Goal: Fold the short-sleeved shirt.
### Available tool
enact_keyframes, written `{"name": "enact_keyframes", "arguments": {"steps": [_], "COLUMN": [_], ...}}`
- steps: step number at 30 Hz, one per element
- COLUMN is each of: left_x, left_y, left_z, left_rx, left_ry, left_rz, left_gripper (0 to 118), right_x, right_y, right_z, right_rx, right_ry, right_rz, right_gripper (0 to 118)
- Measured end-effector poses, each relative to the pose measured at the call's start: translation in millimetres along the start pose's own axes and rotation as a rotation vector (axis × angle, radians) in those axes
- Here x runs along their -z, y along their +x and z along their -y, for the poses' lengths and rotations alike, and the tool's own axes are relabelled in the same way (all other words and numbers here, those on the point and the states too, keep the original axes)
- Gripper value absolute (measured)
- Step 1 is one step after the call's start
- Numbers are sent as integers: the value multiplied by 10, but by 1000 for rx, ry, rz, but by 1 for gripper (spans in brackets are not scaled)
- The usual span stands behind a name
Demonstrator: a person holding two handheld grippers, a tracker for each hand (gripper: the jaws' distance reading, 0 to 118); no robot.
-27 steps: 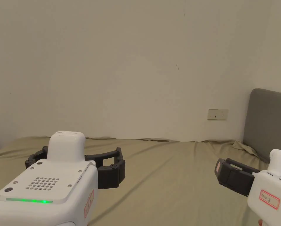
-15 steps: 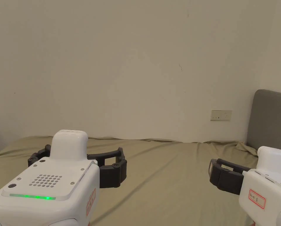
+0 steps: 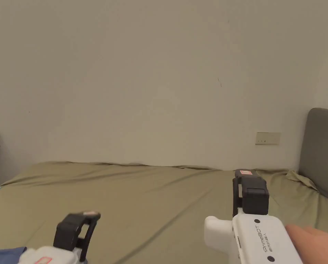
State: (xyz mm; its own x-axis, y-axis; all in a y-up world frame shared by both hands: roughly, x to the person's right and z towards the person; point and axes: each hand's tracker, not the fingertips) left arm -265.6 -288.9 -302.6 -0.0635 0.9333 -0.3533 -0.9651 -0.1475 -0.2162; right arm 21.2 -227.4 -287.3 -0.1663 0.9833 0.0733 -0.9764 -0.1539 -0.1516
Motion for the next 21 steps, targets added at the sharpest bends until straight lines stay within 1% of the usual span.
{"name": "enact_keyframes", "arguments": {"steps": [1,2,3,4,5,6,7,8,9,10,11,12,13,14,16,17,18,21], "left_x": [2,-16,-50,-96,-140,-160,-180,-194,-215,-227,-233,-244,-251,-253,-252,-254,-254,-239], "left_y": [-62,24,202,461,746,900,1014,1073,1107,1125,1130,1137,1136,1129,1101,1097,1090,1069], "left_z": [-62,-69,-25,104,296,449,616,737,831,896,926,931,876,859,851,837,835,855], "left_rx": [83,305,571,863,1166,1389,1621,1789,1888,1919,1886,1841,1790,1731,1686,1684,1679,1690], "left_ry": [15,116,253,373,483,569,660,710,721,716,680,633,587,527,487,489,489,501], "left_rz": [-119,-141,-131,-162,-147,-111,-74,-49,-22,34,73,88,96,102,81,70,66,31], "left_gripper": [118,118,118,118,118,118,118,118,118,118,118,118,118,118,118,118,118,118], "right_x": [37,74,151,235,290,322,335,328,311,278,266,248,232,210,151,123,110,30], "right_y": [133,272,409,549,673,761,842,830,785,704,655,624,621,619,633,635,644,703], "right_z": [-15,36,171,320,525,713,967,1166,1296,1359,1351,1344,1308,1256,1109,1090,1086,1079], "right_rx": [210,381,537,736,997,1229,1515,1759,1936,2064,2095,2067,1992,1872,1755,1733,1720,1749], "right_ry": [-37,-37,-34,-55,-77,-80,-83,-84,-90,-74,-89,-105,-106,-131,-153,-146,-135,-102], "right_rz": [-130,-230,-286,-304,-287,-294,-332,-375,-408,-425,-430,-431,-423,-401,-317,-280,-272,-291], "right_gripper": [118,118,118,118,118,118,118,118,118,118,118,118,118,118,118,118,118,118]}}
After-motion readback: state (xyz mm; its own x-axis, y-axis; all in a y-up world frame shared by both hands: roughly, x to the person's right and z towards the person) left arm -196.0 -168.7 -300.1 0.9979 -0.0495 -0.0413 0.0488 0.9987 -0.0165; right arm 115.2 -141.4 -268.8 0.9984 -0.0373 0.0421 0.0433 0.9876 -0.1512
